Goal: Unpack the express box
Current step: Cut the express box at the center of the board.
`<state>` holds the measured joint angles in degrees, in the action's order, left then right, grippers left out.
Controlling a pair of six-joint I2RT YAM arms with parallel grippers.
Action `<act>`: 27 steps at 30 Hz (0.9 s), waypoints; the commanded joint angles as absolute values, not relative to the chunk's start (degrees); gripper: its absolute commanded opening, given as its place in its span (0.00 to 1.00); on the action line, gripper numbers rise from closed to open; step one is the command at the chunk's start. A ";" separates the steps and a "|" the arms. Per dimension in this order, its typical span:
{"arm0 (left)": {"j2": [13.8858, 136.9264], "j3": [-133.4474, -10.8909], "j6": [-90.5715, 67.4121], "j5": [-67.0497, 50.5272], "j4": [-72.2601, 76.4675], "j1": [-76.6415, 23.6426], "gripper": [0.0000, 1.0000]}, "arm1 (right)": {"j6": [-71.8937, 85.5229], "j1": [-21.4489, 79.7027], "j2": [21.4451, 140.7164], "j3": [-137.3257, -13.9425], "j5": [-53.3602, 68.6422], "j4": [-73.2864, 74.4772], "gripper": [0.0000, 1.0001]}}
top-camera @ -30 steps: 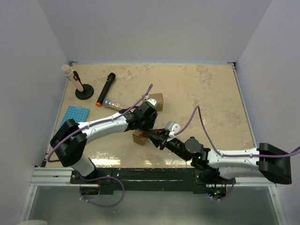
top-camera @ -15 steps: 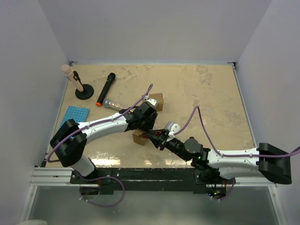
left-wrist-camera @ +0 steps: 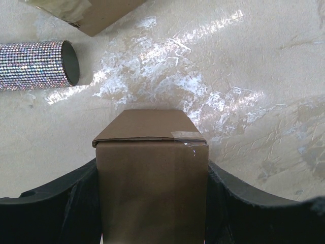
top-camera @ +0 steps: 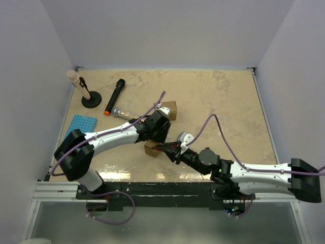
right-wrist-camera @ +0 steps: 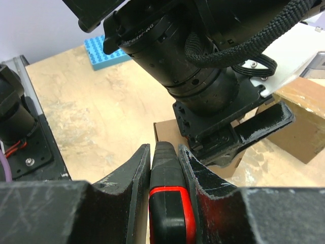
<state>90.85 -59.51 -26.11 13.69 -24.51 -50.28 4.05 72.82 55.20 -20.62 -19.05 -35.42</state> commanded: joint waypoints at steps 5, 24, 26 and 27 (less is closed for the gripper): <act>92.72 -57.57 -26.46 9.23 -25.05 -50.45 0.27 | 2.73 72.86 52.47 -25.92 -24.25 -25.32 0.00; 93.51 -58.80 -25.75 10.37 -26.28 -50.36 0.27 | 3.78 72.86 51.06 -26.81 -26.02 -20.57 0.00; 93.52 -58.71 -25.75 10.37 -26.37 -50.45 0.27 | 3.87 72.86 51.24 -27.16 -25.93 -20.48 0.00; 93.52 -58.71 -25.75 10.37 -26.37 -50.45 0.27 | 3.95 72.86 51.33 -27.07 -26.10 -20.48 0.00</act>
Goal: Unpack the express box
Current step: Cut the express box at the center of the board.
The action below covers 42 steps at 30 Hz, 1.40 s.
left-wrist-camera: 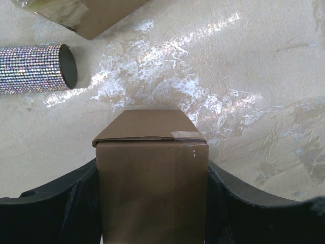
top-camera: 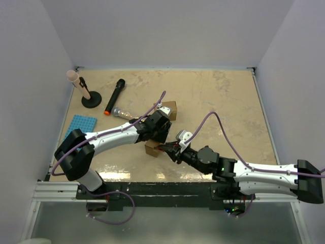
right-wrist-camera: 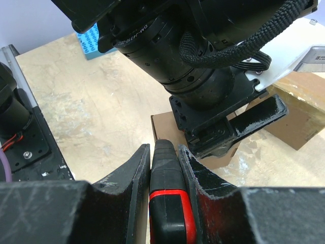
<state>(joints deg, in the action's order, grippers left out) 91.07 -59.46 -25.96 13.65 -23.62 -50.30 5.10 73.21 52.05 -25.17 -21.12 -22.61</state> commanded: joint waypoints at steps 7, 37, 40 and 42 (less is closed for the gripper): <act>93.60 -58.89 -25.67 10.72 -26.98 -50.36 0.27 | 5.36 72.86 52.64 -28.03 -27.07 -19.52 0.00; 94.31 -59.06 -25.31 11.43 -27.33 -50.36 0.27 | 8.79 72.86 57.92 -37.27 -26.54 -3.96 0.00; 94.39 -59.24 -25.31 11.51 -27.42 -50.45 0.27 | 9.14 72.86 57.04 -36.91 -26.54 -3.52 0.00; 94.48 -59.24 -25.23 11.60 -27.51 -50.36 0.27 | 9.32 72.95 56.51 -36.65 -26.54 -3.08 0.00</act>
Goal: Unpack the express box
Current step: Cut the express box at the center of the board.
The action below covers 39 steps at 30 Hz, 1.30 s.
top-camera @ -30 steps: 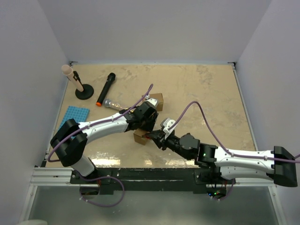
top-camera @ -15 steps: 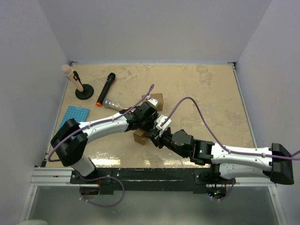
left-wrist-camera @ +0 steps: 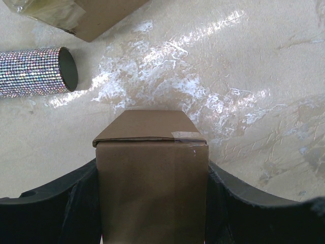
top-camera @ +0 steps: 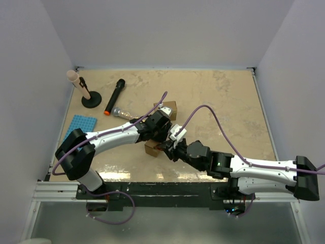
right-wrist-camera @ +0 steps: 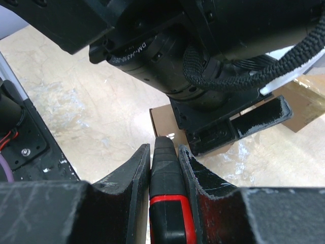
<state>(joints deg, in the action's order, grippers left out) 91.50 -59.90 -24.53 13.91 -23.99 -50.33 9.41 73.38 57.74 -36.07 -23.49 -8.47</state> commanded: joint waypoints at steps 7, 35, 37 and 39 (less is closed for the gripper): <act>94.48 -59.15 -25.40 11.69 -27.51 -50.36 0.27 | 9.76 72.86 55.55 -36.83 -26.28 -1.32 0.00; 93.87 -59.24 -23.73 13.54 -29.18 -50.10 0.27 | 8.88 73.83 58.71 -42.10 -23.47 2.99 0.00; 93.78 -59.06 -23.64 13.36 -29.09 -49.83 0.27 | 8.96 73.92 58.80 -42.10 -23.20 2.99 0.00; 93.60 -58.97 -23.38 13.36 -29.09 -49.57 0.27 | 8.88 73.83 58.80 -42.19 -23.03 2.99 0.00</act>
<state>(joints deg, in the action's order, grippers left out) 91.79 -60.29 -24.73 14.33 -24.40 -50.37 10.04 73.63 58.57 -40.29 -22.94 -0.05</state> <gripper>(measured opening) 0.662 0.280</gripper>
